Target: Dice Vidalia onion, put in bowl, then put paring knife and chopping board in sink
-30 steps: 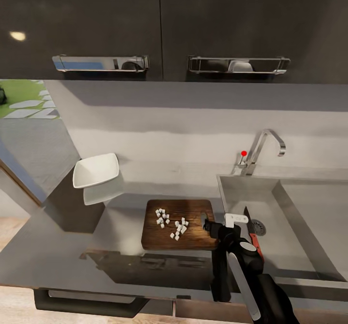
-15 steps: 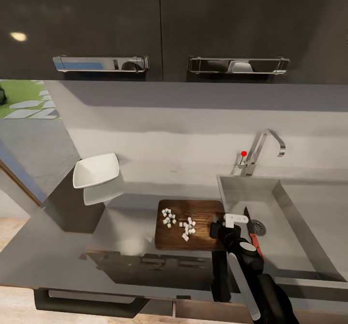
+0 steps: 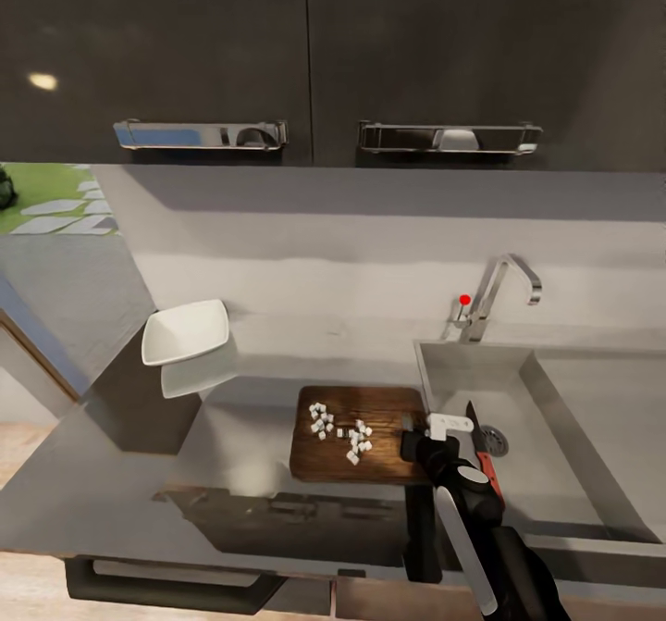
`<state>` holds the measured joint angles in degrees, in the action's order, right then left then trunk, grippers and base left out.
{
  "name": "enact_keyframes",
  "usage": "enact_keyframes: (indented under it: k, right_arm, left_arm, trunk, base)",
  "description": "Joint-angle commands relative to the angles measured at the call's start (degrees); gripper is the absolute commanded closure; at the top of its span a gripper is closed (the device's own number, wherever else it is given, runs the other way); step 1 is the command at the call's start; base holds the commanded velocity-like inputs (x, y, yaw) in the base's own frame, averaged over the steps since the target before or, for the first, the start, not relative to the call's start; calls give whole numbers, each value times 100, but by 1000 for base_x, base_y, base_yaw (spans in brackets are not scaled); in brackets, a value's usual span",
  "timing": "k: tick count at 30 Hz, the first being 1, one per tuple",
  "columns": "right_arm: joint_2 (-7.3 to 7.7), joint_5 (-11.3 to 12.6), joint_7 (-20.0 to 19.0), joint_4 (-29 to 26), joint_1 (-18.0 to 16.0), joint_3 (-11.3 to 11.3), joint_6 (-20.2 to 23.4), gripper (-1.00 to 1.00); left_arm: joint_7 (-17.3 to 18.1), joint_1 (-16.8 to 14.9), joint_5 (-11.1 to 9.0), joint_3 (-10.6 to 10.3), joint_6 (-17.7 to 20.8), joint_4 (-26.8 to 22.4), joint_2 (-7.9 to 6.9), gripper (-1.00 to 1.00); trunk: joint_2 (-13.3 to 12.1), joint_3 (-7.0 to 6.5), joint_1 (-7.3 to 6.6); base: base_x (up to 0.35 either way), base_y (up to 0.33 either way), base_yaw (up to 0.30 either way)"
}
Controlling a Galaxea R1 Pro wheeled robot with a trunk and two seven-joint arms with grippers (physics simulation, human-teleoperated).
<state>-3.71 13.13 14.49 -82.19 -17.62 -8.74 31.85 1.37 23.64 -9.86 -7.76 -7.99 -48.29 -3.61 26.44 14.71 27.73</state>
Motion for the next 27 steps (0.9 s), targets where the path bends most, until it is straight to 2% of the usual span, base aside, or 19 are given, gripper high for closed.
enact_keyframes:
  k: [1, 16, 27]
  right_arm:
    - [1, 32, 63, -8, -4, -5, 23, 100]
    - [1, 40, 63, -8, -4, -5, 42, 100]
    - [-6, 41, 63, -31, -4, -5, 485, 100]
  left_arm:
    - [13, 1, -60, -15, -10, -5, -5, -100]
    - [13, 1, -60, -15, -11, -5, -8, -100]
    - [13, 1, -60, -15, -11, -5, -8, -100]
  trunk:
    - [9, -1, 3]
    - [9, -137, 3]
    - [9, -238, 3]
  base:
    - [0, 0, 0]
    - [0, 12, 0]
    - [-71, 94, 0]
